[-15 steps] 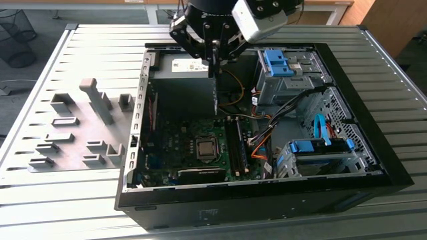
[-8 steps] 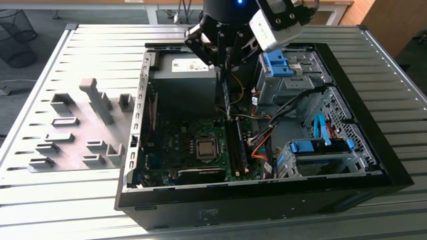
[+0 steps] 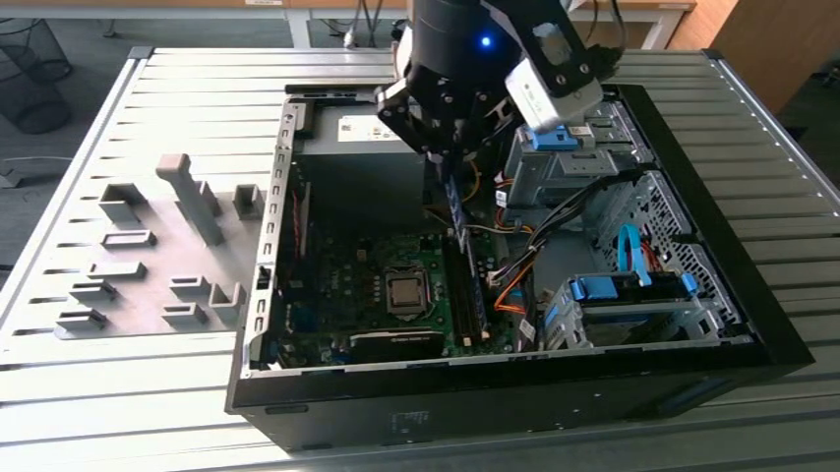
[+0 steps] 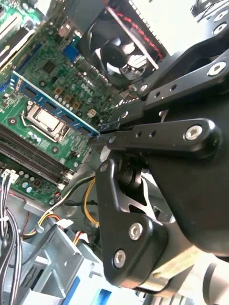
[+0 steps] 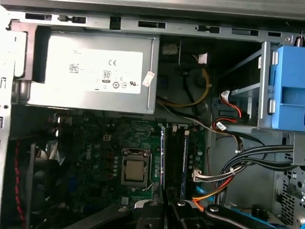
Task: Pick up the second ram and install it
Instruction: 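Insert the second ram into the second slot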
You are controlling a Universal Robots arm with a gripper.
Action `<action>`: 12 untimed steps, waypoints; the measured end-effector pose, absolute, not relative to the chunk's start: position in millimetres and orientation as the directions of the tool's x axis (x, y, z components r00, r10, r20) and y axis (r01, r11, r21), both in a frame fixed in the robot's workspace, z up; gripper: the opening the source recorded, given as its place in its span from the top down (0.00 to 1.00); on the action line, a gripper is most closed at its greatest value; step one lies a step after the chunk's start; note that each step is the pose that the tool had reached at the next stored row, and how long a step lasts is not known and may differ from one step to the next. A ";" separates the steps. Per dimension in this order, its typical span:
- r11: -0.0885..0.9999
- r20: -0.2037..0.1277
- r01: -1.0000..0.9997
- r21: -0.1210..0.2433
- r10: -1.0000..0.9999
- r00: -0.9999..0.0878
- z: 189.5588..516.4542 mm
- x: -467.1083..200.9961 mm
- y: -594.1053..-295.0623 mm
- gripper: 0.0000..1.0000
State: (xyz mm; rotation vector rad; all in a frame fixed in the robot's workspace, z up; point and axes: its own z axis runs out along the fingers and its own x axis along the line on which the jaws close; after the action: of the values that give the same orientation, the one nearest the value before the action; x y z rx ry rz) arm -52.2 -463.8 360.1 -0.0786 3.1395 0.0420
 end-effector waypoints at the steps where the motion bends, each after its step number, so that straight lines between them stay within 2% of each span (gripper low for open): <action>1: 0.998 -0.002 -0.050 0.027 -0.050 -0.999 358.3 -49.9 -463.8 0.86; 12: 0.998 -0.001 -0.050 0.026 -0.050 -0.999 345.8 -43.2 -463.8 0.86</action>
State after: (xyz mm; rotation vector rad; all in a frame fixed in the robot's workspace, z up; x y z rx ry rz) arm -43.2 -463.8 345.8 -0.0783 3.1396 0.0415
